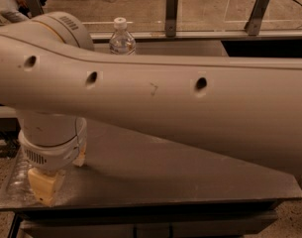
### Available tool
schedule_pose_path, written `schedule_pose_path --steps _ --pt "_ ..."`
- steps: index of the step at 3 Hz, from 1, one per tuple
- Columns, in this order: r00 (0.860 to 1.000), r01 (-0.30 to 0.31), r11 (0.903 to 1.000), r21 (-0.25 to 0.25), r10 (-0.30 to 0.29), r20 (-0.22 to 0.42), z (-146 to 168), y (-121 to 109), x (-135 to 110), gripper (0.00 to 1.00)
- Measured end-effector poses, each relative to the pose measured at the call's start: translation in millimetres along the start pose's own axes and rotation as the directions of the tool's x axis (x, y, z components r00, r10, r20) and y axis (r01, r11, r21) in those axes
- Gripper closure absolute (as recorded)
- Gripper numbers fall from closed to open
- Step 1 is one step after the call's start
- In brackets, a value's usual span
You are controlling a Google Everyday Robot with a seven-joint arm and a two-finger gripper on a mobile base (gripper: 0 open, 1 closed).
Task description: Pick water bottle
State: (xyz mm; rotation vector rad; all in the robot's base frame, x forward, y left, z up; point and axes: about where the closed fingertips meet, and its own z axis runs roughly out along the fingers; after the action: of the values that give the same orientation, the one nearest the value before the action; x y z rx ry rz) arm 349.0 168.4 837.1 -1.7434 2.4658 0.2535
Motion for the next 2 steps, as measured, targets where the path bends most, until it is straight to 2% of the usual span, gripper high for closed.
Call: schedule_pose_path --steps 1,2 --pt "0.999 -0.006 1.0000 -0.002 0.006 -0.040 2.2 -0.2 0.8 0.64" --pt "0.997 -0.029 0.9994 -0.020 0.027 -0.075 1.3 -6.9 2.9 0.60"
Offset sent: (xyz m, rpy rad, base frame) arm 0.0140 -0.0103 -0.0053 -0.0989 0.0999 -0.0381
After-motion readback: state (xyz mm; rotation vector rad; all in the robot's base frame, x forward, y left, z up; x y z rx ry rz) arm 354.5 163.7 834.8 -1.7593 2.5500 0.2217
